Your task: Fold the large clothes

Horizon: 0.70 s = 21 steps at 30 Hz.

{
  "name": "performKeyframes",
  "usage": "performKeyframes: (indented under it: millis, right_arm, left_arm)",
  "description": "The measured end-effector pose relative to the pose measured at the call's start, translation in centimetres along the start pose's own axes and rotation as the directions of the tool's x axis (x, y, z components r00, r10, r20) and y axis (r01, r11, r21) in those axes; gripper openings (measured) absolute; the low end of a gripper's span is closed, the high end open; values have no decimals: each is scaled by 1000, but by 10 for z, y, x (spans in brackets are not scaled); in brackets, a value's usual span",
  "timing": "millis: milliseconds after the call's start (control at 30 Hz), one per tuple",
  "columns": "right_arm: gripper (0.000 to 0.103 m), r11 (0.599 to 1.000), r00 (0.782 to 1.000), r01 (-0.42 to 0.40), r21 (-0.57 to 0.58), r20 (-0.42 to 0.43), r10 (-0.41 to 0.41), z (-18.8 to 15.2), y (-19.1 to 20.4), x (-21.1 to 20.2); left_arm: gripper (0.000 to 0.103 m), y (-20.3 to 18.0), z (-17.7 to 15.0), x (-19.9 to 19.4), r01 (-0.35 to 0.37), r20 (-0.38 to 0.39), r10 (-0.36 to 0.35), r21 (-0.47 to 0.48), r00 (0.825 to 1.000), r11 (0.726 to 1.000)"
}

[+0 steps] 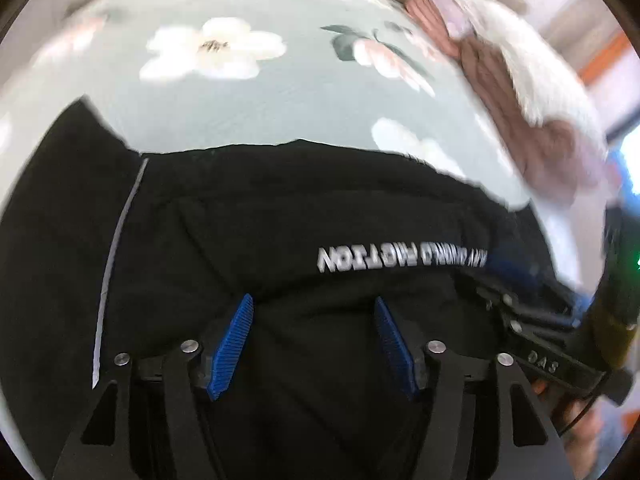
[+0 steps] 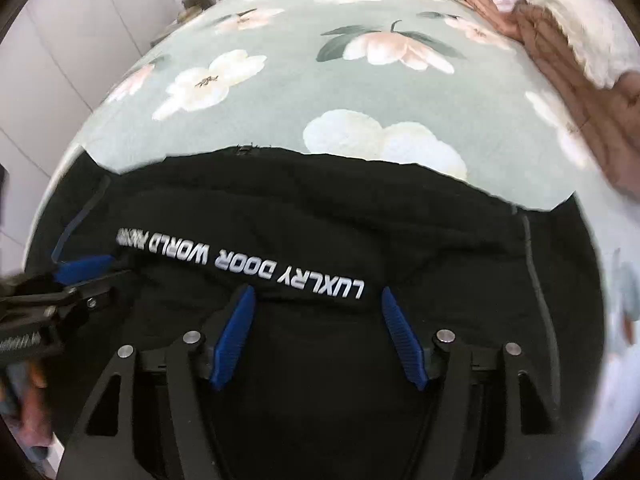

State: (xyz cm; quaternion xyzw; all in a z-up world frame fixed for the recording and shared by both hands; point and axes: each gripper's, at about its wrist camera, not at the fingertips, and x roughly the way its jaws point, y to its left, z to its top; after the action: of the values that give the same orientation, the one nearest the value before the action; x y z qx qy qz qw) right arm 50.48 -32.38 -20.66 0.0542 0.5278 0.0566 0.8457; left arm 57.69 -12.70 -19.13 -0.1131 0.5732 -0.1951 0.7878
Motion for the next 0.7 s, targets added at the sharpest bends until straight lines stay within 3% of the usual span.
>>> performKeyframes:
  millis: [200, 300, 367, 400, 500, 533, 600, 700]
  right_arm:
    - [70, 1000, 998, 9, 7, 61, -9, -13, 1, -30]
    - [70, 998, 991, -50, -24, 126, 52, -38, 6, -85]
    - [70, 992, 986, -98, -77, 127, 108, -55, 14, -114]
    - [70, 990, 988, -94, -110, 114, 106, -67, 19, -124]
    - [70, 983, 999, 20, -182, 45, -12, -93, 32, -117]
    - [70, 980, 999, 45, -192, 14, -43, -101, 35, -107]
    - [71, 988, 998, 28, -155, -44, -35, -111, 30, -83]
    - [74, 997, 999, -7, -73, -39, 5, -109, 19, -75]
  left_arm:
    - [63, -12, -14, -17, 8, 60, -11, 57, 998, 998]
    - [63, -14, -51, -74, 84, 173, -102, 109, 979, 990]
    - [65, -16, -74, -106, 67, 233, -101, 151, 967, 986]
    - [66, -17, -85, -114, 54, 230, -89, 157, 969, 986]
    - [65, -9, -114, -110, 42, 147, -61, 125, 987, 991]
    - [65, -3, -122, -95, 0, 97, -11, 110, 995, 994]
    - [65, 4, -127, -64, -67, -3, 68, 109, 998, 992]
    - [68, -5, -124, -56, -113, 4, 113, 114, 994, 987]
